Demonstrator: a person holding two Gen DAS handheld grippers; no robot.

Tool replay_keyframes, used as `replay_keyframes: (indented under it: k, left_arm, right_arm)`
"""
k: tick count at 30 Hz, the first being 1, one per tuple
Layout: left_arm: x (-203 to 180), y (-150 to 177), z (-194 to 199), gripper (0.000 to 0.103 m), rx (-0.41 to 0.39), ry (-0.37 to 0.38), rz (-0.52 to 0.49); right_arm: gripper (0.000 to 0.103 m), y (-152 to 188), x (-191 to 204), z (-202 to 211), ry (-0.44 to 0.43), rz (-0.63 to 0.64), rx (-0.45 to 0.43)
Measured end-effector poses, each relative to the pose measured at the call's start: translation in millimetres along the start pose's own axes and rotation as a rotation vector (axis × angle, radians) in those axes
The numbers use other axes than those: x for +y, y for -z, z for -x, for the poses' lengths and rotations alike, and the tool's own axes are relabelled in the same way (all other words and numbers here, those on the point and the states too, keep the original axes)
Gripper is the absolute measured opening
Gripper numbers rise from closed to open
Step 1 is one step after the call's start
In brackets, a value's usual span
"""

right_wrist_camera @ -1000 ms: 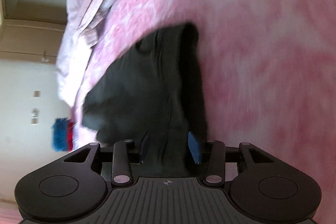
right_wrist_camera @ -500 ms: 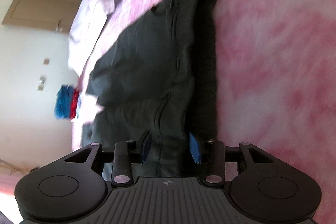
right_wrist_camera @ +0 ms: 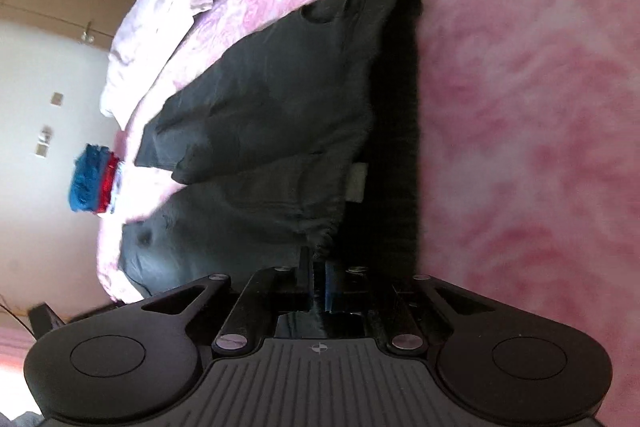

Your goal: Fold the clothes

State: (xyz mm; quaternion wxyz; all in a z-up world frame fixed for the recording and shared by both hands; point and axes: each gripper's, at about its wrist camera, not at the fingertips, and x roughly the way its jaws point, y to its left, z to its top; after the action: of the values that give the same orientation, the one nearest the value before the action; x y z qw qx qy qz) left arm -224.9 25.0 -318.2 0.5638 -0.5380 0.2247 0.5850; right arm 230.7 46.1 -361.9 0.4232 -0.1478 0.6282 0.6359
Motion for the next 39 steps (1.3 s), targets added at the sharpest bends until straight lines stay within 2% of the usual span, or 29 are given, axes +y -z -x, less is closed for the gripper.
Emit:
replay_keyframes:
  k: [2,4,6,7,9,11,13,14,15,17,21,23,25,26,27,28,30,32,34,37,39]
  left_arm:
    - [2,1,-2,0.020,0.007,-0.009,0.003]
    - [4,3,-2,0.020,0.007,-0.012,0.007]
    - [7,6,1,0.020,0.003,-0.010,0.007]
    - [8,7,1,0.020,0.006,-0.012,0.007]
    - [11,11,2,0.020,0.013,-0.016,0.012]
    - [13,14,2,0.020,0.017,-0.015,0.017]
    - [14,15,2,0.020,0.019,-0.014,0.017]
    - [14,15,2,0.020,0.021,-0.014,0.015]
    - [14,15,3,0.020,0.022,-0.014,0.011]
    - [12,13,5,0.020,0.021,-0.010,0.000]
    - [18,12,4,0.020,0.040,-0.025,-0.014]
    - [24,9,5,0.020,0.036,-0.017,-0.014]
    - [37,1,10,0.020,0.017,-0.027,-0.011]
    - [44,-4,13,0.020,0.006,-0.033,-0.007]
    - [52,-10,16,0.020,-0.008,-0.041,-0.001]
    - [61,-17,20,0.022,-0.025,-0.050,0.013]
    - [86,-34,29,0.022,-0.066,-0.074,0.049]
    - [112,-54,36,0.029,-0.108,-0.109,0.096]
    - [144,-79,42,0.031,-0.153,-0.152,0.159]
    - [192,-118,45,0.033,-0.197,-0.201,0.264]
    - [220,-142,41,0.034,-0.213,-0.207,0.312]
  right_arm:
    - [0.002,5,-19,-9,0.071,-0.039,0.020]
    - [0.002,5,-29,-23,0.077,-0.093,0.022]
    - [0.003,6,-19,-20,0.091,-0.048,0.019]
    - [0.008,10,-19,-14,0.075,-0.056,0.016]
    - [0.026,19,-22,-4,0.040,-0.089,0.025]
    - [0.029,30,-28,2,0.015,-0.128,0.045]
    - [0.025,38,-25,3,0.026,-0.123,0.050]
    - [0.010,42,-23,3,0.033,-0.120,0.052]
    - [0.003,44,-12,3,0.071,-0.067,0.045]
    - [0.002,44,7,10,0.119,0.047,0.020]
    - [0.002,56,-17,6,0.180,-0.063,0.000]
    - [0.007,52,-6,6,0.211,-0.049,-0.001]
    - [0.031,52,1,9,0.209,-0.071,0.010]
    - [0.041,55,-2,14,0.205,-0.127,-0.015]
    - [0.062,60,-5,20,0.201,-0.187,-0.042]
    - [0.068,64,-8,25,0.198,-0.246,-0.070]
    - [0.068,73,-15,32,0.187,-0.377,-0.114]
    - [0.068,88,-20,32,0.160,-0.511,-0.137]
    - [0.068,104,-21,29,0.129,-0.630,-0.171]
    - [0.068,120,-11,32,0.167,-0.671,-0.284]
    - [0.068,129,-5,34,0.187,-0.708,-0.353]
